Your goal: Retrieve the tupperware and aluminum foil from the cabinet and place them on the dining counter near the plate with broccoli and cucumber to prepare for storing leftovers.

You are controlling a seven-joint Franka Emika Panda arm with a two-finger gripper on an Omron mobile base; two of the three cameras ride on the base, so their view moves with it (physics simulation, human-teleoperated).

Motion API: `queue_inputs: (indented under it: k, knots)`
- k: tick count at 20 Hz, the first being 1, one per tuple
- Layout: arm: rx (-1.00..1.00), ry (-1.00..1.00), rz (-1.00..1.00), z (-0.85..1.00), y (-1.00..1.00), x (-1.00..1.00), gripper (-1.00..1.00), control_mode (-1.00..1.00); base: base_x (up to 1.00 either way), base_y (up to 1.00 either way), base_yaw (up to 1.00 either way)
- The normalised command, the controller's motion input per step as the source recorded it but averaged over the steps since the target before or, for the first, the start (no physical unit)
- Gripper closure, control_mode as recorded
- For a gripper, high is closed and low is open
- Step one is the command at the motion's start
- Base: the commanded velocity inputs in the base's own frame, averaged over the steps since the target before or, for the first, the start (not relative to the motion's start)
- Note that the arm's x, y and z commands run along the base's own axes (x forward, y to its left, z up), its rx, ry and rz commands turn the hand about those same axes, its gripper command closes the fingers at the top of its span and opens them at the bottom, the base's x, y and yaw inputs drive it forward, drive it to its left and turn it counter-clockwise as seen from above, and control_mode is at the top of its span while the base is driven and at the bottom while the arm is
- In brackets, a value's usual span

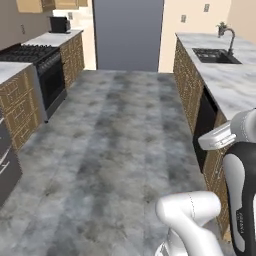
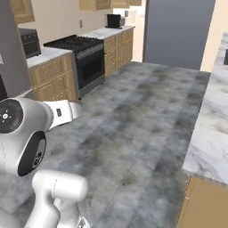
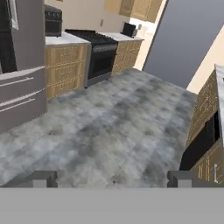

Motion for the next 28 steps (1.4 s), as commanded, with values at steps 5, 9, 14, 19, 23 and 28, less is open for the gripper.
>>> queue_inputs:
  k: [5, 9, 14, 19, 23, 28]
  knots:
    - [0.00, 0.00, 0.00, 0.00, 0.00, 0.00, -1.00, 1.00, 1.00, 1.00, -0.32]
    - [0.00, 0.00, 0.00, 0.00, 0.00, 0.00, -1.00, 1.00, 1.00, 1.00, -0.21]
    - [0.00, 0.00, 0.00, 0.00, 0.00, 0.00, -1.00, 1.00, 1.00, 0.92, -0.15]
    - [0.00, 0.00, 0.00, 0.00, 0.00, 0.00, -1.00, 1.00, 1.00, 0.71, -0.19]
    - [0.00, 0.00, 0.00, 0.00, 0.00, 0.00, -1.00, 1.00, 1.00, 0.48, -0.30]
    - [0.00, 0.00, 0.00, 0.00, 0.00, 0.00, -1.00, 1.00, 1.00, 0.37, -0.30]
